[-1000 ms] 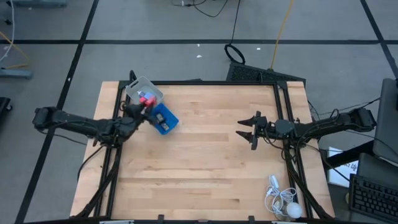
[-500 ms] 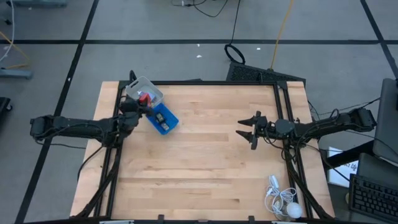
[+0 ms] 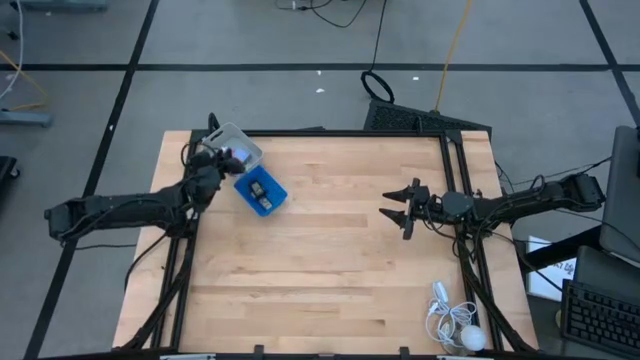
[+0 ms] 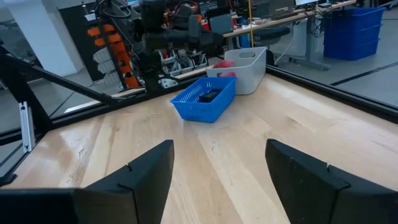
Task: Pick & Place Office items
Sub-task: Return to Home Position
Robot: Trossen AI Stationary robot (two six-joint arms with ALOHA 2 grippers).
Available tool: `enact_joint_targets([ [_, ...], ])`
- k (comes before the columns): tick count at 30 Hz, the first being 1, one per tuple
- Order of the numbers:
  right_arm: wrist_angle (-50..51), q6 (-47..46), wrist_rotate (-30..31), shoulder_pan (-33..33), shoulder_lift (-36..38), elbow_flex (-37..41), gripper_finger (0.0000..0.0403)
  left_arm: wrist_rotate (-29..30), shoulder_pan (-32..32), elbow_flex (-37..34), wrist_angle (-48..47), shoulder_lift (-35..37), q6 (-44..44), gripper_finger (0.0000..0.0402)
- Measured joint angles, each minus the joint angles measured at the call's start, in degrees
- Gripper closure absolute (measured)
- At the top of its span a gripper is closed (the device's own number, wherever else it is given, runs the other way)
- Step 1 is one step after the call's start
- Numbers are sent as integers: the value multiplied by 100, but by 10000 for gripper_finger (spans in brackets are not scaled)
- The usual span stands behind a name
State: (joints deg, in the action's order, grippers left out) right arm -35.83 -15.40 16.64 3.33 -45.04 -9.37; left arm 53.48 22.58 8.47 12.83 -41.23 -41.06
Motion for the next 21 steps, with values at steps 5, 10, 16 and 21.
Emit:
enact_joint_targets([
  [5, -9, -2, 0, 0, 0, 0, 156, -449, 434, 0, 34, 0, 62, 290],
  [10, -8, 0, 0, 0, 0, 0, 156, -909, 599, 0, 32, 0, 174, 321],
  [16, 0, 17, -4, 2, 0, 0, 156, -1495, 599, 0, 72, 0, 264, 343],
  [21, 2, 19, -20, 2, 0, 0, 156, -3794, 595, 0, 71, 3, 1170, 359],
])
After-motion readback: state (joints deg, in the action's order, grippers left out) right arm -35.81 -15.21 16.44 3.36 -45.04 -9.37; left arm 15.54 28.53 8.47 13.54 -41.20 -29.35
